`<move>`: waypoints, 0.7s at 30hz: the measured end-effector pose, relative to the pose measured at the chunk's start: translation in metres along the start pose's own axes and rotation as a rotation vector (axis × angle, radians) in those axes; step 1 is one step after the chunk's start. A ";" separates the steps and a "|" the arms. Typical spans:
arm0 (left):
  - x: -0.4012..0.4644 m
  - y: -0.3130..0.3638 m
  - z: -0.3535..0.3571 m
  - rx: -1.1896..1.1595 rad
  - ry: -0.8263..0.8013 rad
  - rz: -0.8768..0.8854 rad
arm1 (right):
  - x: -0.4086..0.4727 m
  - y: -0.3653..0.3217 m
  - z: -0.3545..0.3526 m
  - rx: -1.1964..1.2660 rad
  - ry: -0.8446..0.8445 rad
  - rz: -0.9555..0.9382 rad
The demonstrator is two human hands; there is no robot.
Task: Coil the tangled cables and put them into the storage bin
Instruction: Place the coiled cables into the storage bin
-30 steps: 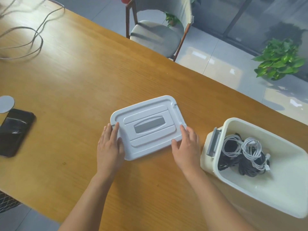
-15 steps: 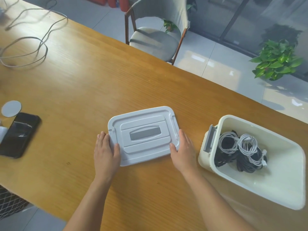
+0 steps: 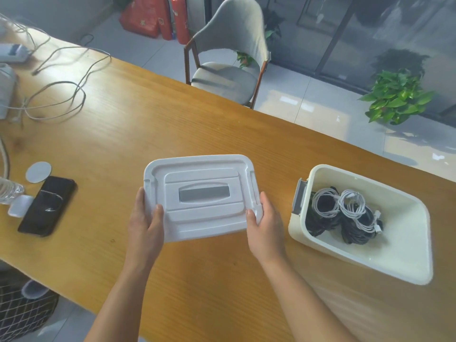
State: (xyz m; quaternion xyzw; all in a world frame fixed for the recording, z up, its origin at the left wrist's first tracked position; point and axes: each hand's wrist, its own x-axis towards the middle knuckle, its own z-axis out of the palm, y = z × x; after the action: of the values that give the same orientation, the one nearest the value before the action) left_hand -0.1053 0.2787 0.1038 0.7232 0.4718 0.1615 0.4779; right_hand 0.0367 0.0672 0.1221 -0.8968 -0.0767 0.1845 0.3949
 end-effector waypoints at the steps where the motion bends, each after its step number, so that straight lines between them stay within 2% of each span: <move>1: -0.001 0.007 -0.004 -0.015 0.006 0.015 | -0.004 -0.004 -0.005 0.009 0.006 -0.014; 7: -0.006 0.048 -0.020 0.005 0.028 0.134 | -0.027 -0.021 -0.044 0.085 0.072 -0.070; 11: -0.014 0.082 -0.012 0.000 -0.016 0.232 | -0.040 -0.019 -0.079 0.195 0.129 -0.067; 21: -0.062 0.142 0.103 0.038 -0.236 0.367 | -0.058 0.049 -0.194 0.222 0.355 0.053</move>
State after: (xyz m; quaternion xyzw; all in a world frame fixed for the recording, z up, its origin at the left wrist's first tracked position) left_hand 0.0083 0.1572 0.1864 0.8197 0.2757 0.1512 0.4788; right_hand 0.0593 -0.1142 0.2224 -0.8679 0.0386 0.0413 0.4935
